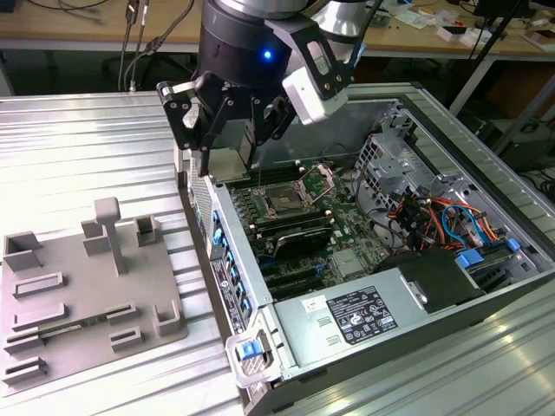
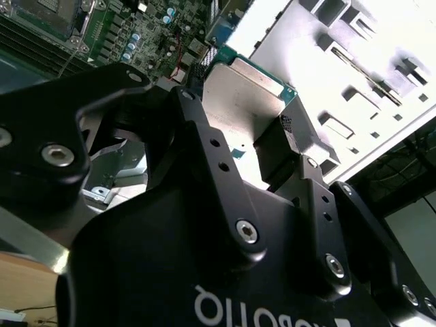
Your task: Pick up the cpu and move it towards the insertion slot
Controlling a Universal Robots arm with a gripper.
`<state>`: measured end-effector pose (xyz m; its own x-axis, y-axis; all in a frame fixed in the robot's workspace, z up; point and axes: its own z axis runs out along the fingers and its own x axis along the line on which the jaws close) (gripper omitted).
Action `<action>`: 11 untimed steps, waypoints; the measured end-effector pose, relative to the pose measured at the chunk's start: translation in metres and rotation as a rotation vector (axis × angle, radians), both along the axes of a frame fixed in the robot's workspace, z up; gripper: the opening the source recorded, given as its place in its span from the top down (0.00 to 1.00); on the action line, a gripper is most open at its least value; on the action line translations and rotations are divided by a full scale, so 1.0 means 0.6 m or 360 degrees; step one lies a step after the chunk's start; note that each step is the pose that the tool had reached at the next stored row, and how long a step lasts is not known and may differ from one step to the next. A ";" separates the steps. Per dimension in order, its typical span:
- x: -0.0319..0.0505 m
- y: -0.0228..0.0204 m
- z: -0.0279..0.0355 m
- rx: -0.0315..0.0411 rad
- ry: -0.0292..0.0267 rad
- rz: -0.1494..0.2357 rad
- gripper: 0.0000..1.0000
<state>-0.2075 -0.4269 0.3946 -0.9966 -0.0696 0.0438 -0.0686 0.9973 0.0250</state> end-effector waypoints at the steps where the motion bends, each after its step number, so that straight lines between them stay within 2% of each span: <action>1: 0.003 0.0000 0.000 0.0000 -0.00001 0.0000 0.45; 5: 0.025 0.0000 0.000 0.0000 0.00003 -0.0002 0.45; 11: 0.049 0.0000 0.000 0.0000 0.00003 -0.0003 0.45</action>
<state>-0.1779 -0.4269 0.3944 -0.9967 -0.0676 0.0440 -0.0666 0.9975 0.0250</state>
